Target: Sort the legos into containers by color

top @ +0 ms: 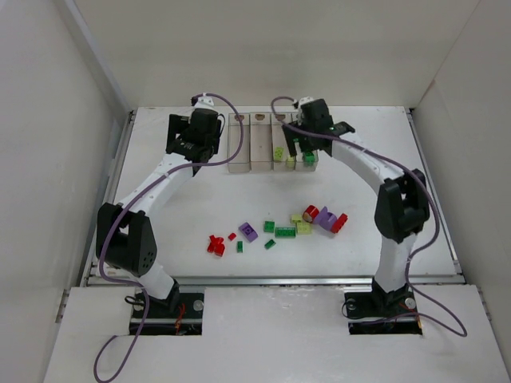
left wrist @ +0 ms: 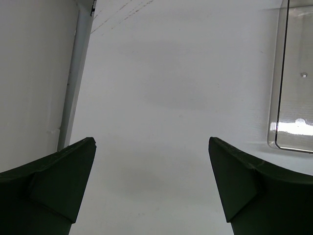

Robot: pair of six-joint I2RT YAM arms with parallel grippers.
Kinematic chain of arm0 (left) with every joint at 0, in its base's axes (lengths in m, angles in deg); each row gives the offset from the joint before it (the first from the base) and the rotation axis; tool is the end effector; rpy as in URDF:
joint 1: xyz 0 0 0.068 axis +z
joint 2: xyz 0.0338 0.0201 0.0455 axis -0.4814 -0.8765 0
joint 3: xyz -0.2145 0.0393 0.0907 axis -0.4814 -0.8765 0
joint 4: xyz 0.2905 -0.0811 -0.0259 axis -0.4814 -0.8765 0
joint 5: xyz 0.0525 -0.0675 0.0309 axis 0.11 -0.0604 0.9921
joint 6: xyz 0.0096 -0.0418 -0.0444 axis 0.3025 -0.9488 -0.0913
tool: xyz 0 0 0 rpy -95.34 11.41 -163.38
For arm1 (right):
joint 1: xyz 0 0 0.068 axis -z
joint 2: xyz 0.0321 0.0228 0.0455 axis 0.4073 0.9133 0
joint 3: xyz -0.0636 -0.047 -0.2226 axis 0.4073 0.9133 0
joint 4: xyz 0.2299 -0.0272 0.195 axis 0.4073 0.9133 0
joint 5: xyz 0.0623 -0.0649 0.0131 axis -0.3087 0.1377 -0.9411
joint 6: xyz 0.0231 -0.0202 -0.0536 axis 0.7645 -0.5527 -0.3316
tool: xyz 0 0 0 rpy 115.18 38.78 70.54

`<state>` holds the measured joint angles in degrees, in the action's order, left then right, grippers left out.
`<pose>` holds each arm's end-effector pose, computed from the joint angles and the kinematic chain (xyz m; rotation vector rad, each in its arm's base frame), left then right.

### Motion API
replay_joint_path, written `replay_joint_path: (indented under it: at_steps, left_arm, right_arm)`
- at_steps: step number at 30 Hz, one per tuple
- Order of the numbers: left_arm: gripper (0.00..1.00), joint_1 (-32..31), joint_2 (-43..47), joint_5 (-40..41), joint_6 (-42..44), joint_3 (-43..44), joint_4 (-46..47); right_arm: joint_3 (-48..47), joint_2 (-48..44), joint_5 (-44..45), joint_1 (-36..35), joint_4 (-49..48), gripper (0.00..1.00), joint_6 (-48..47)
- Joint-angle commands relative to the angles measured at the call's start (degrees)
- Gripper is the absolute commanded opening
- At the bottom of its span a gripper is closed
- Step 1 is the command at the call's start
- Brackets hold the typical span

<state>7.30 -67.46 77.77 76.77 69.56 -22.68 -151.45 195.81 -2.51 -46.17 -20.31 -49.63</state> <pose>0.3989 -0.1287 0.2719 0.0602 1.9875 0.4109 0.4650 0.1815 0.2188 -0.3175 2.3031 0.0420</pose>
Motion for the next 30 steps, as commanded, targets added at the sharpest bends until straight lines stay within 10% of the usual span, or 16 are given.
replay_joint_path:
  at_steps: [1, 7, 24, 27, 30]
  left_arm:
    - [1.0, 0.03, 1.75, 0.0, 0.25, 0.64, 0.97]
    - [1.0, 0.03, 0.52, 0.0, -0.27, 1.16, 0.45]
    - [1.0, 0.03, -1.33, -1.94, -2.13, 4.5, -2.1]
    - [1.0, 0.03, -0.8, -0.45, -1.51, 4.5, -2.1]
    - [1.0, 0.03, -0.8, -0.44, -0.99, 4.5, -2.1]
  right_arm:
    - [8.48, -12.61, -2.48, -9.84, 0.39, 1.0, -13.07]
    - [26.24, -18.62, -14.6, -21.72, 3.13, 1.0, -20.23]
    - [28.46, -7.47, -17.62, -27.43, -4.51, 0.92, -20.76]
    - [28.46, -6.23, -16.91, -28.14, -4.78, 0.8, -20.15]
    - [27.84, -5.7, -16.91, -28.14, -4.78, 0.45, -20.15]
